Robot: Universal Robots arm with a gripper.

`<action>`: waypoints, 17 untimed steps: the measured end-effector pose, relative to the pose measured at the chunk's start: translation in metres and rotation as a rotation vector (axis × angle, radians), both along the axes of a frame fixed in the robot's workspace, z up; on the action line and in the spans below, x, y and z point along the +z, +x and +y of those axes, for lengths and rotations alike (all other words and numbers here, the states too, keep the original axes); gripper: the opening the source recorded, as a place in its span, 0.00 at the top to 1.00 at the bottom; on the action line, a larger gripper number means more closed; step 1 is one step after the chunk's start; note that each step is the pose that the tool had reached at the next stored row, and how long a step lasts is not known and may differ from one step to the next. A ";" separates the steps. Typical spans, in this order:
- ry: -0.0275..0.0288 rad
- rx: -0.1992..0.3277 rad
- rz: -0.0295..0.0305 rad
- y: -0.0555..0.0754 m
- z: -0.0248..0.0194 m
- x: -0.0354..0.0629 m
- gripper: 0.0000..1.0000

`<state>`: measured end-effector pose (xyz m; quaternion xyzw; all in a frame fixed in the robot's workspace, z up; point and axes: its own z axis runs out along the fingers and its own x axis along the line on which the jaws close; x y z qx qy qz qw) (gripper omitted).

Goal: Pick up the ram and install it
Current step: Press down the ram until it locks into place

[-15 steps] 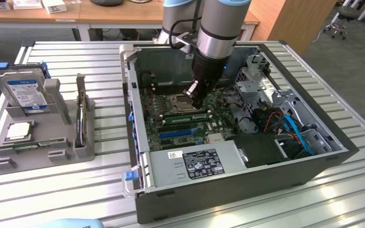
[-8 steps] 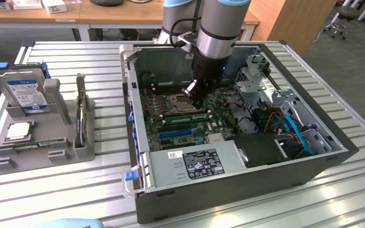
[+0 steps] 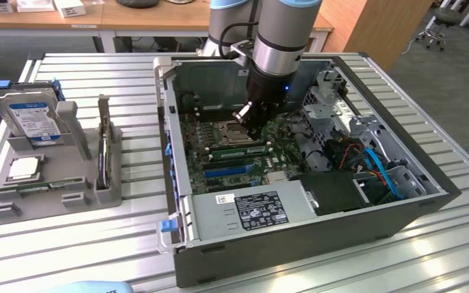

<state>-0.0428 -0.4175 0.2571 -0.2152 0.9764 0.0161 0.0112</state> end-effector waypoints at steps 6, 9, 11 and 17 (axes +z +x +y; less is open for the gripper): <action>0.0001 -0.069 0.0000 0.000 0.0001 -0.0001 0.90; 0.0000 -0.123 0.0000 0.000 0.0001 -0.0002 0.90; -0.0001 -0.159 0.0000 0.000 0.0001 -0.0003 0.90; 0.0000 -0.269 0.0000 0.000 0.0001 -0.0007 0.90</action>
